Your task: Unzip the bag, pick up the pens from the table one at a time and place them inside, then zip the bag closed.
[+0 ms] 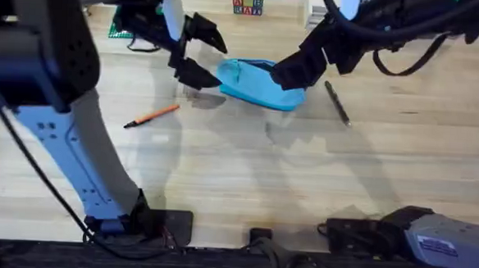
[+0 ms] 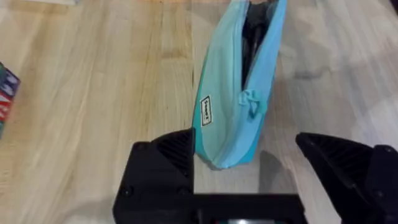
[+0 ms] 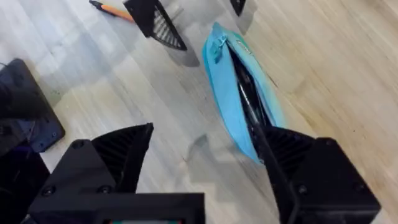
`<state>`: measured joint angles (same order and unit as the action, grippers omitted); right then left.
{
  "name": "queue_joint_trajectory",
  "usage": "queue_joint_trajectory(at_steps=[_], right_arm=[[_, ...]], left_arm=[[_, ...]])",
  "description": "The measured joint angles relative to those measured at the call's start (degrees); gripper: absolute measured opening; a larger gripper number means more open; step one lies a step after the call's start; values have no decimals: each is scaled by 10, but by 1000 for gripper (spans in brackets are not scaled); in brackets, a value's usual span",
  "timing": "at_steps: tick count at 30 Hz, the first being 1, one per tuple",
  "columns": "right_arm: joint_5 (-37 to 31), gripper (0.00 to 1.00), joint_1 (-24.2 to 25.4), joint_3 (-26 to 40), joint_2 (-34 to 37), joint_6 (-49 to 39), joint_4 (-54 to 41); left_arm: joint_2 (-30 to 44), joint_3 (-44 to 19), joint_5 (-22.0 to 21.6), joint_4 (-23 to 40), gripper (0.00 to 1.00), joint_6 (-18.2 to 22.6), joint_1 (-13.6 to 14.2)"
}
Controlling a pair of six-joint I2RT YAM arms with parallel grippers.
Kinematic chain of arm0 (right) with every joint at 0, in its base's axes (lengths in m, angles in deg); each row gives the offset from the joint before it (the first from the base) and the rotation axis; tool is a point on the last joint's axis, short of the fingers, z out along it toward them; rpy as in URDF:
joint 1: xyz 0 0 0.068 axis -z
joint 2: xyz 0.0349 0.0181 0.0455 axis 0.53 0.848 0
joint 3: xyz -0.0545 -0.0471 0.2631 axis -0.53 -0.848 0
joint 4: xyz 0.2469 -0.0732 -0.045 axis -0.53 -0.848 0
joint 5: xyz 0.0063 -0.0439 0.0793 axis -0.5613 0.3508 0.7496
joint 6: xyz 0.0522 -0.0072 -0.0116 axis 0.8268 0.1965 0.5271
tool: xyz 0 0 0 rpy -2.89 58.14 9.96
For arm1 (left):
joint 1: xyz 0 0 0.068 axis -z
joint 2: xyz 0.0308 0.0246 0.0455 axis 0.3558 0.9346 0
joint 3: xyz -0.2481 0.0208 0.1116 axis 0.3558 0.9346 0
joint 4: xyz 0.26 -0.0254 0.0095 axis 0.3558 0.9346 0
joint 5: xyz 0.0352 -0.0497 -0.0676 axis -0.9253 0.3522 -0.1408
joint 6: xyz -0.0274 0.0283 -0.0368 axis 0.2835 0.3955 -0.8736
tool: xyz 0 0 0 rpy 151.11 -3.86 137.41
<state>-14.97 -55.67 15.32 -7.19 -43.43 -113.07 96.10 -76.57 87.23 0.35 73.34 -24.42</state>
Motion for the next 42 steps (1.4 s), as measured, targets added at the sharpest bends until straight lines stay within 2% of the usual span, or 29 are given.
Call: queue_joint_trajectory(at_steps=[8, 12, 15, 16, 20, 21, 24, 26, 27, 28, 31, 34, 37, 42], right_arm=[[0, 997, 0, 0, -6, 0, -10], [0, 996, 0, 0, -8, -9, -15], [-7, 996, 1, 0, -10, -23, -30], [-30, 996, 6, 0, -12, -29, -49], [-63, 987, 25, 0, -19, -43, -78], [-68, 937, 31, 0, -21, -50, -83], [-78, 538, 48, 0, -25, -70, -94], [-81, 234, 60, 0, -25, -84, -100], [-83, 111, 65, 0, -25, -90, -103], [-85, 53, 70, 0, -26, -98, -107], [-90, 30, 80, 0, -26, -134, -128], [-90, 30, 85, 0, -26, -172, -132], [-91, 30, 88, 0, -26, -207, -131], [-92, 30, 89, 0, -19, -249, -123]], left_arm=[[-146, -1, -50, 58, 996, 15, -1], [-196, -2, -68, 81, 996, 2, -1], [-227, -2, -84, 93, 996, -39, -1], [-255, -1, -97, 98, 996, -91, -1], [-299, -1, -114, 99, 995, -183, -1], [-310, -1, -120, 99, 995, -209, -1], [-344, -1, -137, 99, 995, -285, -1], [-363, -1, -146, 100, 995, -336, -1], [-372, -2, -151, 100, 995, -366, -1], [-379, -1, -155, 101, 995, -393, -1], [-396, -2, -170, 102, 995, -480, -1], [-401, -2, -177, 107, 995, -542, -1], [-400, -2, -184, 112, 995, -579, -1], [-400, -2, -185, 112, 995, -606, -1]])
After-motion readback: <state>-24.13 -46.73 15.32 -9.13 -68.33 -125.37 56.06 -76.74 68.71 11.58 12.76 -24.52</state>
